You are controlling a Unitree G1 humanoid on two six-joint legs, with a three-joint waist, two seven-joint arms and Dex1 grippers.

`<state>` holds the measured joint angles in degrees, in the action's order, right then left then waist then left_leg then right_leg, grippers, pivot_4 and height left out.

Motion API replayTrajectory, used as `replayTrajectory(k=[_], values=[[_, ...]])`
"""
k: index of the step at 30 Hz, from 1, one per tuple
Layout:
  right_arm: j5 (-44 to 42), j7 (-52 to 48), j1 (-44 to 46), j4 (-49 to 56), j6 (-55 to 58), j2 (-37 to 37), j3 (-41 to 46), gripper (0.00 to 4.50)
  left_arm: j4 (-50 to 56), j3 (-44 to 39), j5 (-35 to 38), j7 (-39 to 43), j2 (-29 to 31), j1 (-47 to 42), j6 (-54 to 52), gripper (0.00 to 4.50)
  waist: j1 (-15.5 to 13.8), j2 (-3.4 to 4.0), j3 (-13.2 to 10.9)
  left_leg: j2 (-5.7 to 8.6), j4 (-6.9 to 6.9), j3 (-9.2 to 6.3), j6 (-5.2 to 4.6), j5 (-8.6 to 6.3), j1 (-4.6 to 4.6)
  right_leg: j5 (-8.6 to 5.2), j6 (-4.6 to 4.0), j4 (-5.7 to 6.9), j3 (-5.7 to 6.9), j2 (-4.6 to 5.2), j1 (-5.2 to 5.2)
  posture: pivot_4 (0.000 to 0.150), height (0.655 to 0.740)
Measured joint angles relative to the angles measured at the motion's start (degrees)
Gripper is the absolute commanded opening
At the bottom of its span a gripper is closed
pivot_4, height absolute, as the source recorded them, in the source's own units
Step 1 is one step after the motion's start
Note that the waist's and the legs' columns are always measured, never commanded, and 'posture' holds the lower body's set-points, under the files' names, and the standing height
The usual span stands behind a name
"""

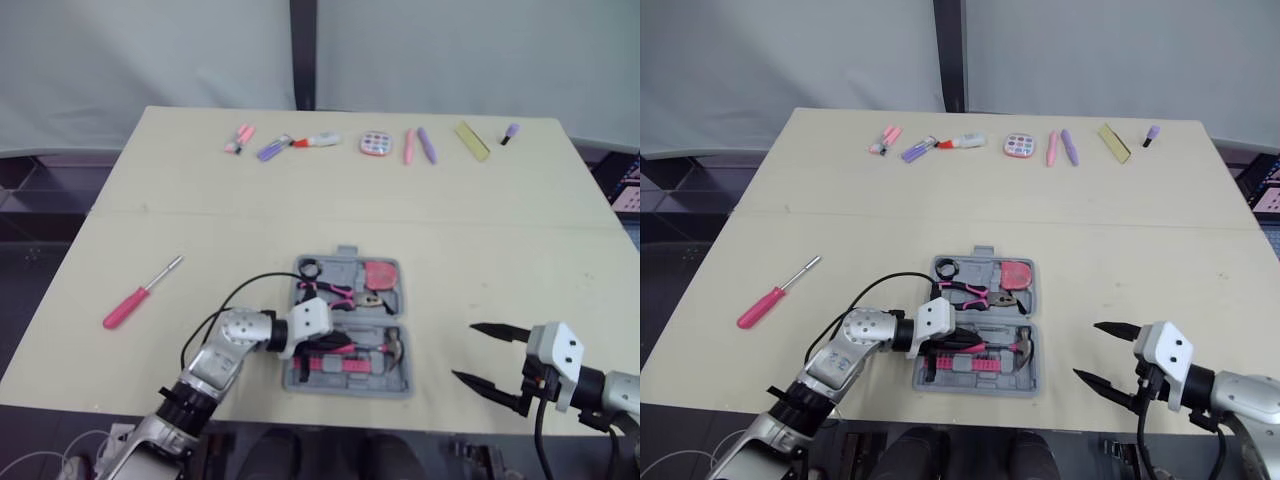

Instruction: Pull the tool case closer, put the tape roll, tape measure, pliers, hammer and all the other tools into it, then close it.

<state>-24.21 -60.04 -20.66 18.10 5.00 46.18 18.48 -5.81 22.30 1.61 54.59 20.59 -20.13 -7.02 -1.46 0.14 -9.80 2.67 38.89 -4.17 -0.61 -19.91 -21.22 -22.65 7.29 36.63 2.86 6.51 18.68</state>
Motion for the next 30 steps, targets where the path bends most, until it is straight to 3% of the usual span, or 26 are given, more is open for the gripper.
replayTrajectory(k=[18,30], values=[[-0.40,0.12,0.19,0.02,0.37,0.00,0.02,4.50,-3.56,1.59,-1.51,0.29,0.89,-0.51,7.21,0.02,0.01,0.02,0.02,-0.01,-0.03,-0.01,0.00,0.00,0.10,0.00,0.00,-0.11,0.02,-0.01,-0.11,0.150,0.7400],[-9.03,-0.70,3.01,0.98,2.95,-2.75,2.10,4.50,-5.85,2.47,-1.59,0.48,0.83,-1.51,9.08,0.02,-0.02,0.21,0.41,0.00,-0.04,-0.03,-0.01,-0.01,0.17,0.00,0.01,-0.15,0.04,0.00,-0.22,0.150,0.7400]])
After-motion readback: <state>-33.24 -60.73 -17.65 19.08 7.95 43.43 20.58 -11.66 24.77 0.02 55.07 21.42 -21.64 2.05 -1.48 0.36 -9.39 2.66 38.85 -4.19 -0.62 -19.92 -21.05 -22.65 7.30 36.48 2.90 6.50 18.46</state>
